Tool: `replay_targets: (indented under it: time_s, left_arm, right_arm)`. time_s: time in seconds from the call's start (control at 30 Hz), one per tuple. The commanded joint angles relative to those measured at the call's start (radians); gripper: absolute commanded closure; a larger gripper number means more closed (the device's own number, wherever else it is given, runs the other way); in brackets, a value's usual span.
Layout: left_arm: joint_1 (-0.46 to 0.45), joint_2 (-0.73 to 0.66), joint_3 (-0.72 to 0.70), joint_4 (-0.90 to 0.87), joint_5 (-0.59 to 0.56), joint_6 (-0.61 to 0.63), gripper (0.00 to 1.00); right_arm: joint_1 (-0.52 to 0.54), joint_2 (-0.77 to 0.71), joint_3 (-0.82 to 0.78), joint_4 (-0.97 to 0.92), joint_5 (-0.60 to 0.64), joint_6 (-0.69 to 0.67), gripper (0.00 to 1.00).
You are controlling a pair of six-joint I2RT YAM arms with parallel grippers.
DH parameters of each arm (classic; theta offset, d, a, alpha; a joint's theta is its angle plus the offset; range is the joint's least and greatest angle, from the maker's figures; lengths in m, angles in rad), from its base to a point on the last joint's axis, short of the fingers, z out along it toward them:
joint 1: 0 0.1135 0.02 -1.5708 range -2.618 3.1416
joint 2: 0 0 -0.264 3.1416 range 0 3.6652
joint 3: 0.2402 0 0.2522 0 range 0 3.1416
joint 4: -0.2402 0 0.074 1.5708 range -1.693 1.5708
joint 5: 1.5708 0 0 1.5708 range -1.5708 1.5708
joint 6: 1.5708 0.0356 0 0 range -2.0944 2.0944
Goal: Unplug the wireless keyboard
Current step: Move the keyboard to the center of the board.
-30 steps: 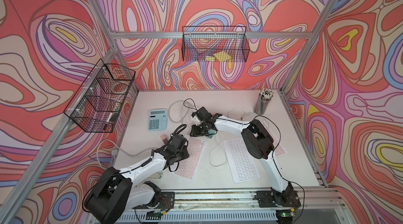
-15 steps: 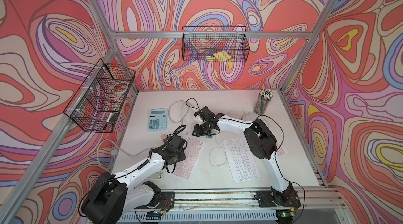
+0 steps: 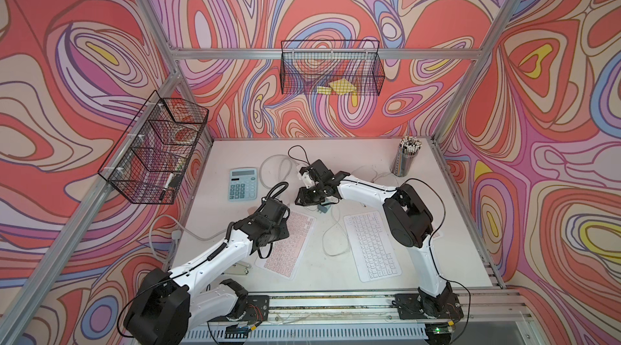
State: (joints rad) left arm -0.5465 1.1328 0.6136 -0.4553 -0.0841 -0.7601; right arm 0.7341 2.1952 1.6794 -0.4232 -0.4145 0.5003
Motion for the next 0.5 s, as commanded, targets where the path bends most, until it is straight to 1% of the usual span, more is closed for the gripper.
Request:
replay_targets:
  time_s: [0.0,0.13,0.3,0.47]
  left_arm:
    - [0.000,-0.016,-0.028,0.013,0.015,-0.004,0.59]
    - [0.002,-0.001,-0.039,0.037,0.021,-0.015,0.58]
    - [0.010,0.010,-0.038,0.064,0.014,-0.015,0.57]
    - [0.039,0.002,-0.063,0.096,0.038,-0.015,0.58]
  right_arm:
    - [0.003,0.043,0.036,0.070,-0.038,0.088,0.72]
    - [0.015,0.066,0.075,0.043,0.014,0.147,0.72]
    - [0.037,0.113,0.189,-0.113,0.135,0.224,0.71]
    - [0.070,0.172,0.345,-0.349,0.386,0.309,0.69]
